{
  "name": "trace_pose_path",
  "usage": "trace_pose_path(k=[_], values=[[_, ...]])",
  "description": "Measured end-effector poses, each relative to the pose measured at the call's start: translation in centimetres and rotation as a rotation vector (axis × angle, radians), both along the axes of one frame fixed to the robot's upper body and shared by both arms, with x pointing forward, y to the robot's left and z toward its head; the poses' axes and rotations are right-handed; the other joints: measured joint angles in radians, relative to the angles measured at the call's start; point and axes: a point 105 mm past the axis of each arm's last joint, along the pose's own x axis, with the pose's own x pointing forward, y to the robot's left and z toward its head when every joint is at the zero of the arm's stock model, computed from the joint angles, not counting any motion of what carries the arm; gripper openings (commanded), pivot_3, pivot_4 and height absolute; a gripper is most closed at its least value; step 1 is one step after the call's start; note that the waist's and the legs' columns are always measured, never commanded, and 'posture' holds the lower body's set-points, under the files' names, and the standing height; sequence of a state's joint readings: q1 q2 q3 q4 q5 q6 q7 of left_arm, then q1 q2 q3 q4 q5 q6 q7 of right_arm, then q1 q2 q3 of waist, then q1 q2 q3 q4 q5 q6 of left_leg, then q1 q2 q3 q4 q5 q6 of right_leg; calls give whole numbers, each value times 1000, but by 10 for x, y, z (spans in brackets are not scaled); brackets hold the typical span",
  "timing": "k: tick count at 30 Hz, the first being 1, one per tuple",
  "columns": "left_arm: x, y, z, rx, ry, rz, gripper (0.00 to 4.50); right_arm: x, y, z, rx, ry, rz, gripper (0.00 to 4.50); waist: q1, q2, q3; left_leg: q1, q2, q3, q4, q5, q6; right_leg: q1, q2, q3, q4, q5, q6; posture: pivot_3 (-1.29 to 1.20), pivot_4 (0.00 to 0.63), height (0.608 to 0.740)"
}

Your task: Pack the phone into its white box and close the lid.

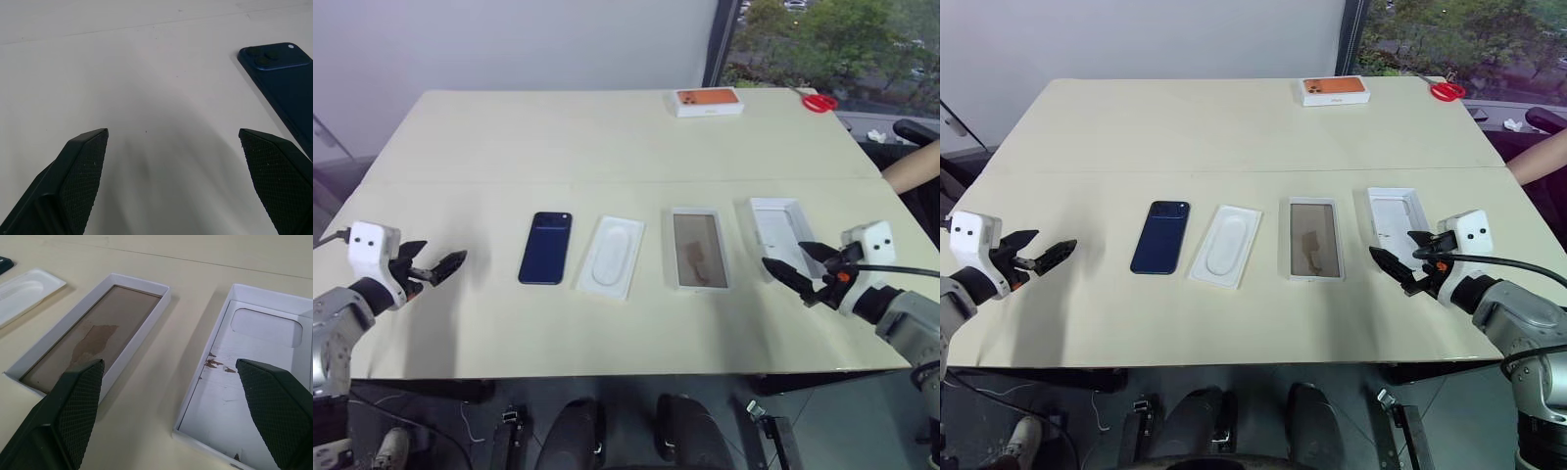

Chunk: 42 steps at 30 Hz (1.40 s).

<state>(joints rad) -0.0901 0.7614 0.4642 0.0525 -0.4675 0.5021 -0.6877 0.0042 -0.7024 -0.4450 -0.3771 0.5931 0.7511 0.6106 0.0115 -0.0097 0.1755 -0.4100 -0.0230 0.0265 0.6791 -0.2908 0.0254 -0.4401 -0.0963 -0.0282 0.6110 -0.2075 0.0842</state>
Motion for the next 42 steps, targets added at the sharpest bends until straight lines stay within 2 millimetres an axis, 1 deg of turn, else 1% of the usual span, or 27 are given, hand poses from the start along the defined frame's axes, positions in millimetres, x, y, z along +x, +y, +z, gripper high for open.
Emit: trace_pose_path(k=[7,13,16,18,21,22,24,26,27,29,32,34,36,38,40,42], values=[[0,-3,2,2,-1,-8,4480,1,2,-3,2,10,8,4500,0,0,0,0,0,0,0,0,0,0,0,0,0,0,0,0,150,740],[0,-5,4,4,-4,-13,4480,3,4,-1,2,1,16,4500,0,0,0,0,0,0,0,0,0,0,0,0,0,0,0,0,150,740],[0,-7,6,-1,-10,-22,4480,5,9,-2,3,5,31,4500,0,0,0,0,0,0,0,0,0,0,0,0,0,0,0,0,150,740],[1,-13,9,-14,-20,-37,4480,8,15,0,8,-5,47,4500,-1,0,0,0,0,0,0,0,0,0,0,0,0,0,0,0,150,740],[5,-31,13,-52,-38,-85,4480,13,23,9,2,-39,71,4500,1,0,0,0,0,0,0,0,0,0,0,0,0,0,0,0,150,740],[6,-36,14,-64,-41,-98,4480,13,26,11,0,-47,83,4500,2,0,0,0,0,0,0,0,0,0,0,0,0,0,0,0,150,740],[6,-52,15,-104,-41,-143,4480,12,32,12,1,-53,102,4500,2,0,0,0,0,0,0,0,0,0,0,0,0,0,0,0,150,740],[6,-73,14,-151,-23,-200,4480,13,36,9,8,-38,110,4500,1,0,0,0,0,0,1,0,0,1,0,0,0,0,0,0,150,740],[6,-88,14,-182,-7,-250,4480,13,40,8,13,-31,124,4500,0,0,0,0,0,0,2,0,0,1,0,0,0,0,0,0,150,740],[7,-114,17,-216,13,-324,4480,15,49,11,15,-41,152,4500,1,0,0,0,0,0,3,0,0,1,0,0,1,0,0,0,150,740],[10,-153,16,-245,62,-412,4480,13,65,17,14,-65,202,4500,2,0,0,0,0,0,3,0,0,1,1,-1,1,0,1,0,150,740],[17,-168,20,-265,73,-411,4480,12,75,19,25,-75,227,4500,2,-1,0,0,-1,0,3,0,1,2,2,-1,2,1,1,0,150,740],[28,-175,24,-268,91,-358,4480,8,81,22,26,-82,246,4500,2,-1,0,0,-1,0,4,1,1,2,3,-1,2,2,4,0,150,740],[38,-181,19,-248,173,-312,4480,5,87,25,22,-97,255,4500,2,-1,0,1,-1,-1,4,1,1,3,5,-1,2,3,5,0,150,740],[46,-197,13,-272,277,-294,4480,1,97,26,35,-107,273,4500,3,-2,0,1,-1,-1,5,1,1,5,8,-3,2,3,6,0,150,740],[48,-218,12,-310,334,-311,4480,-3,104,22,44,-94,286,4500,3,-2,0,1,-2,-1,5,0,1,6,8,-3,2,2,7,0,150,740]])
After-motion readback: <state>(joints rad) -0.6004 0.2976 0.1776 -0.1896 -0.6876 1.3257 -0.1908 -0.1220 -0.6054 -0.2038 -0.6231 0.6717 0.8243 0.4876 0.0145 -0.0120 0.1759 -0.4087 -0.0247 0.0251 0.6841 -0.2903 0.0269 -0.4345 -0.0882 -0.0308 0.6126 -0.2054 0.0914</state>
